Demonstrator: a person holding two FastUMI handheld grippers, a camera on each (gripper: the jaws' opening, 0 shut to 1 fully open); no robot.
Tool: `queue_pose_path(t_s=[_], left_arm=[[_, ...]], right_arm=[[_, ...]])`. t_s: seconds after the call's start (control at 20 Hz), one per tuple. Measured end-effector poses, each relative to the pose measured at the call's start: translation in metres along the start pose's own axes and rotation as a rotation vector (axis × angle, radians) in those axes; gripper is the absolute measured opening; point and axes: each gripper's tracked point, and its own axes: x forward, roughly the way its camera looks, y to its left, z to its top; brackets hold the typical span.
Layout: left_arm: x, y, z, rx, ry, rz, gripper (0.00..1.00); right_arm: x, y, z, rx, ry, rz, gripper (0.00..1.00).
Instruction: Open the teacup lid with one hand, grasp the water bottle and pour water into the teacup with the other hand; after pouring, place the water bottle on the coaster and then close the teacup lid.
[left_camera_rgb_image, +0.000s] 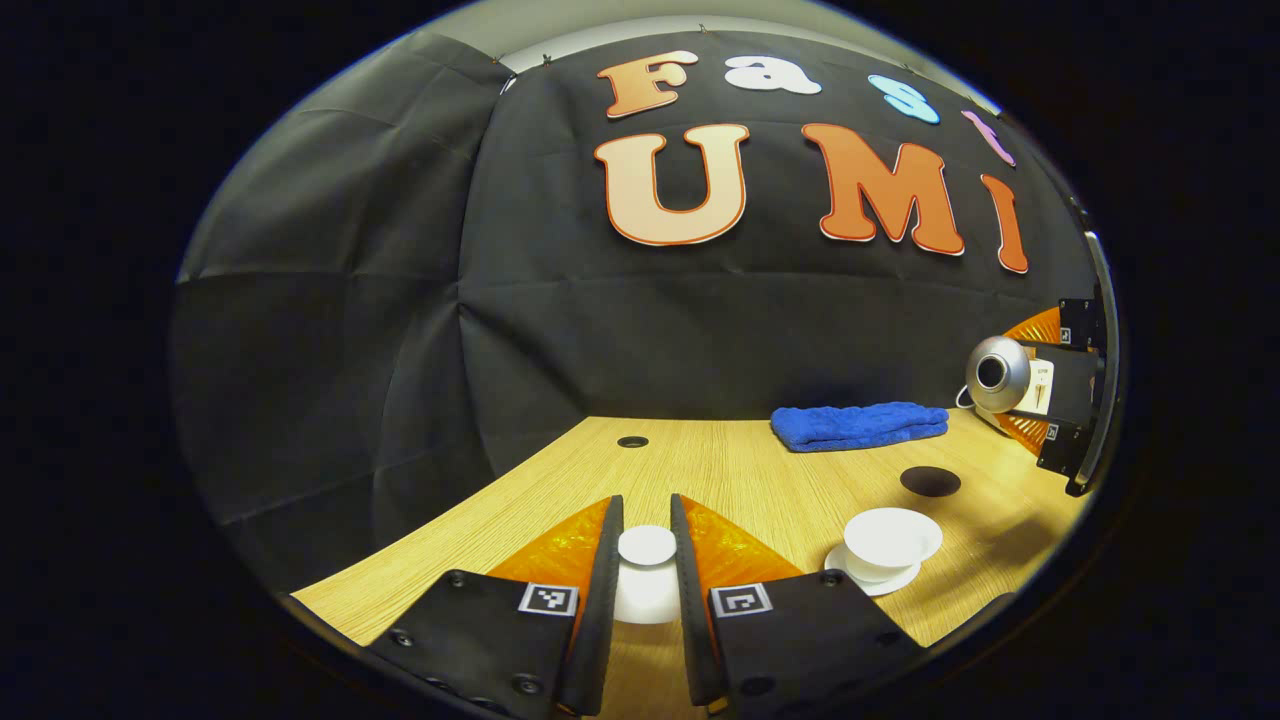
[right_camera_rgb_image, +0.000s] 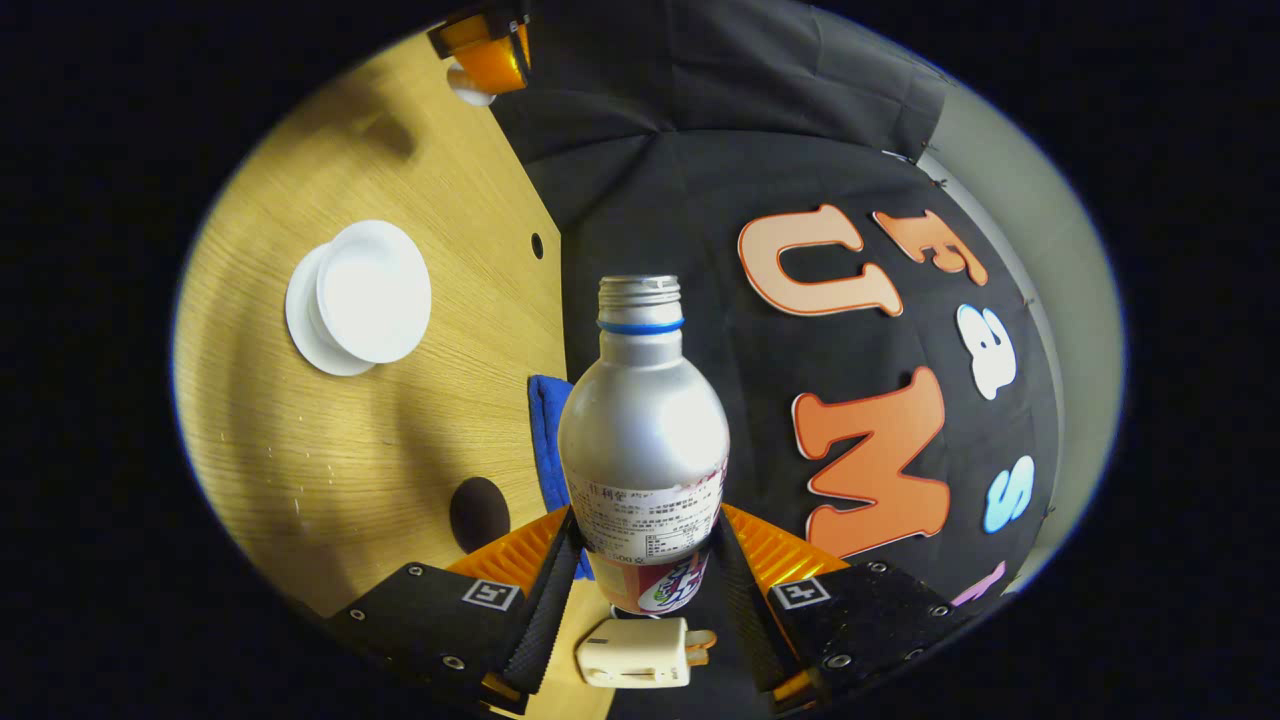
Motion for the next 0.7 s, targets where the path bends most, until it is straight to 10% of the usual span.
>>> queue_pose_path(t_s=[0.7], left_arm=[[-0.003, 0.003, -0.002, -0.003, -0.005, 0.0, 0.34]], right_arm=[[0.011, -0.004, 0.012, -0.203, -0.035, -0.052, 0.76]])
